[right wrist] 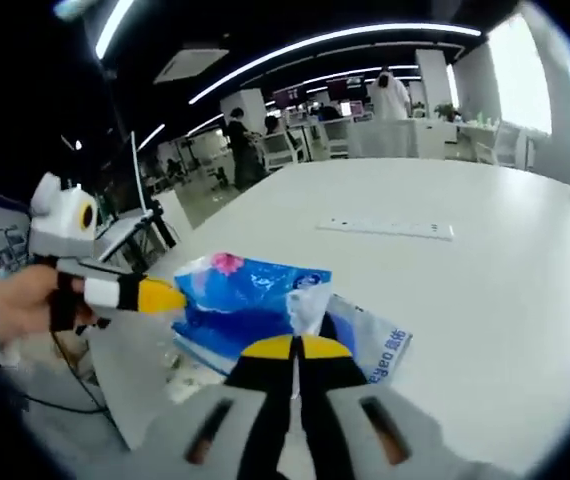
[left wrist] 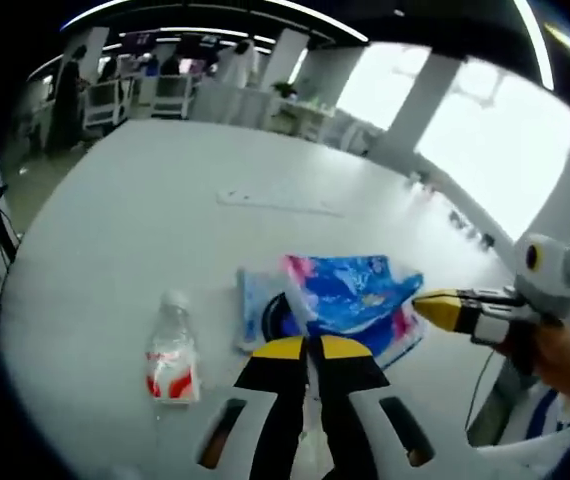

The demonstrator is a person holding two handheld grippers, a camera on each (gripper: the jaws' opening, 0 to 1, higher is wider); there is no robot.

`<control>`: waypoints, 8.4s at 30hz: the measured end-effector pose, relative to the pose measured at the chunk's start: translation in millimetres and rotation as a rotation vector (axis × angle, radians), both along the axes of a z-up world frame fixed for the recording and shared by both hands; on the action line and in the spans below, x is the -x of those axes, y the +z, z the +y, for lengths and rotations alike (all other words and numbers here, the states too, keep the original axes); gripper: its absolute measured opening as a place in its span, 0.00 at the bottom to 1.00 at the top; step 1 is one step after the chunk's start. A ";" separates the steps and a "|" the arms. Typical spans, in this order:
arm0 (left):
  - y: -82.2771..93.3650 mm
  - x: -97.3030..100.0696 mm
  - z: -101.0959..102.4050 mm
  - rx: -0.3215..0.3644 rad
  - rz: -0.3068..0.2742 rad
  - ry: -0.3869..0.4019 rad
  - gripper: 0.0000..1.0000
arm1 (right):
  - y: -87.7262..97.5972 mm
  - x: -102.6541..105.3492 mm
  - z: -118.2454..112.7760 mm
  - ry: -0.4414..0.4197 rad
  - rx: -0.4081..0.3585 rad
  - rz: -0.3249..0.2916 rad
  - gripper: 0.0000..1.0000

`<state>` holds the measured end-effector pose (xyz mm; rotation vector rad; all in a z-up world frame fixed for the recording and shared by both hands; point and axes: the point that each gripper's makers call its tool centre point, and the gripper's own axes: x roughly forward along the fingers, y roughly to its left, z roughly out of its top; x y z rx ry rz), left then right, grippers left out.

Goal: Arrange the tabletop items into an orderly group along one side of the table until the central work area is clear of visible clutter.

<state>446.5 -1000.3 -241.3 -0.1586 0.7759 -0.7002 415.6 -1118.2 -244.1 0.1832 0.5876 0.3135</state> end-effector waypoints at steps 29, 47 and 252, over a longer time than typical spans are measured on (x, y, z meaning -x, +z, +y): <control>15.8 37.4 -10.7 0.033 -0.011 -0.114 0.00 | 23.3 45.6 -10.9 -0.091 0.038 -0.025 0.00; -5.3 47.6 -89.8 -0.019 0.018 -0.059 0.00 | 6.5 46.3 -90.3 -0.044 -0.005 0.007 0.00; -82.2 1.3 -26.5 -0.132 0.132 0.116 0.52 | -56.1 64.1 -105.0 -0.043 -0.030 0.211 0.35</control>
